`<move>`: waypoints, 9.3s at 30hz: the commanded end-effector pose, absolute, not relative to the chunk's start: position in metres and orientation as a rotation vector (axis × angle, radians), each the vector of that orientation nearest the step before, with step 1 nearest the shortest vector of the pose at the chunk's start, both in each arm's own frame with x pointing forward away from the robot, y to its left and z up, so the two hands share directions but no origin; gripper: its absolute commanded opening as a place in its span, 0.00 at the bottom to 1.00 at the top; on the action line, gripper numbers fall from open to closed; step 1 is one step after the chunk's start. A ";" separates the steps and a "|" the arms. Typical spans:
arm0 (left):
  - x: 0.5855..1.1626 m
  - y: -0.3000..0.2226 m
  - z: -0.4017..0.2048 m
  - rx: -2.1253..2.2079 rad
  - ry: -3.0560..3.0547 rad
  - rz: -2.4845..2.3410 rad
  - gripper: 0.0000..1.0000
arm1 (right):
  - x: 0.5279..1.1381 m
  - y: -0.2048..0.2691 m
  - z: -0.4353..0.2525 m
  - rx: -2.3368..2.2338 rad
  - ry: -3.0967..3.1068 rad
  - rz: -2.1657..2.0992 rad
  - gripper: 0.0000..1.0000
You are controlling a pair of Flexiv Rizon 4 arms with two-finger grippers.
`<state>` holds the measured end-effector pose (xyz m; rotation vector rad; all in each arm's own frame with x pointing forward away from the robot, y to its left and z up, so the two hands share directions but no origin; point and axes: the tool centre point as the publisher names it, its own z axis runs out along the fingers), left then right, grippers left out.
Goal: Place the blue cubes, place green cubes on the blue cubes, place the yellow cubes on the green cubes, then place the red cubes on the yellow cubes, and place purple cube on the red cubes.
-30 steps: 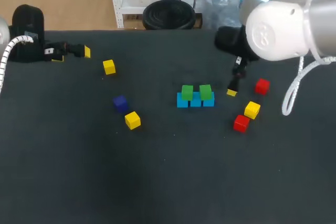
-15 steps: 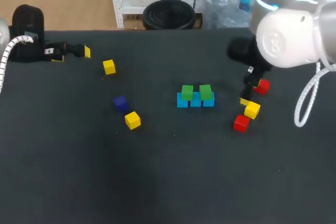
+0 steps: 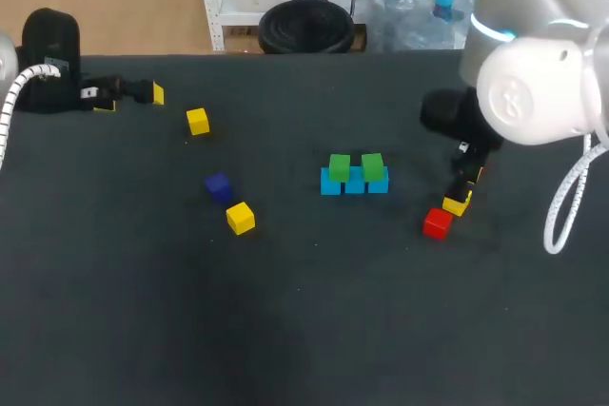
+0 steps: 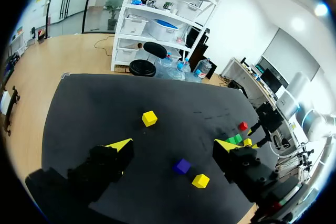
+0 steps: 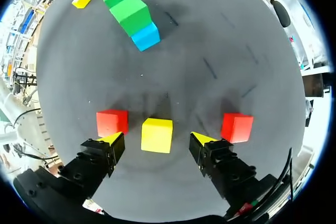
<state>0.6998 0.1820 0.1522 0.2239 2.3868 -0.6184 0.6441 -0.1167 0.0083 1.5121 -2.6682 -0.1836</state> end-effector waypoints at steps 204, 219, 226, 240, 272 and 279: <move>0.692 -0.113 0.070 2.234 2.167 -0.126 0.00 | 0.736 -0.140 0.132 1.362 -3.413 -0.308 1.00; 0.696 -0.110 0.058 2.167 2.205 -0.137 0.00 | 0.736 -0.140 0.132 1.362 -3.413 -0.308 1.00; 0.695 -0.111 0.054 2.160 2.205 -0.142 0.00 | 0.736 -0.140 0.132 1.362 -3.413 -0.308 1.00; 0.696 -0.107 0.050 2.145 2.204 -0.136 0.00 | 0.736 -0.140 0.132 1.362 -3.413 -0.308 1.00; 0.686 -0.084 0.123 2.003 2.224 -0.405 1.00 | 0.736 -0.140 0.132 1.362 -3.413 -0.308 1.00; 0.713 -0.018 0.139 1.738 2.330 -0.266 1.00 | 0.736 -0.140 0.132 1.362 -3.413 -0.308 1.00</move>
